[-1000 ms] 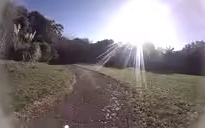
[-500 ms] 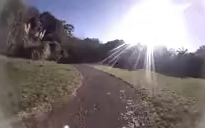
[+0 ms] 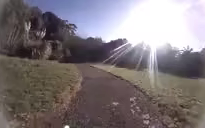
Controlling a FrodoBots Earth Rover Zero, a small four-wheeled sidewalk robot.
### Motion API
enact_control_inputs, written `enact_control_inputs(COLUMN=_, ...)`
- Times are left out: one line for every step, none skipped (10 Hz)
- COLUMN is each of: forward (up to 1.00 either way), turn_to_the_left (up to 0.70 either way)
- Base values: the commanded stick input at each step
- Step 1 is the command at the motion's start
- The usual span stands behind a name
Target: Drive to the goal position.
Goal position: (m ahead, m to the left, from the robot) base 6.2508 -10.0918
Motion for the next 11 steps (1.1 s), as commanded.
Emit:
enact_control_inputs(forward=1.00, turn_to_the_left=0.01)
enact_control_inputs(forward=1.00, turn_to_the_left=0.02)
enact_control_inputs(forward=1.00, turn_to_the_left=0.01)
enact_control_inputs(forward=1.00, turn_to_the_left=0.01)
enact_control_inputs(forward=1.00, turn_to_the_left=-0.03)
enact_control_inputs(forward=1.00, turn_to_the_left=-0.11)
enact_control_inputs(forward=1.00, turn_to_the_left=-0.19)
enact_control_inputs(forward=1.00, turn_to_the_left=-0.29)
enact_control_inputs(forward=1.00, turn_to_the_left=-0.40)
enact_control_inputs(forward=1.00, turn_to_the_left=0.00)
enact_control_inputs(forward=1.00, turn_to_the_left=0.00)
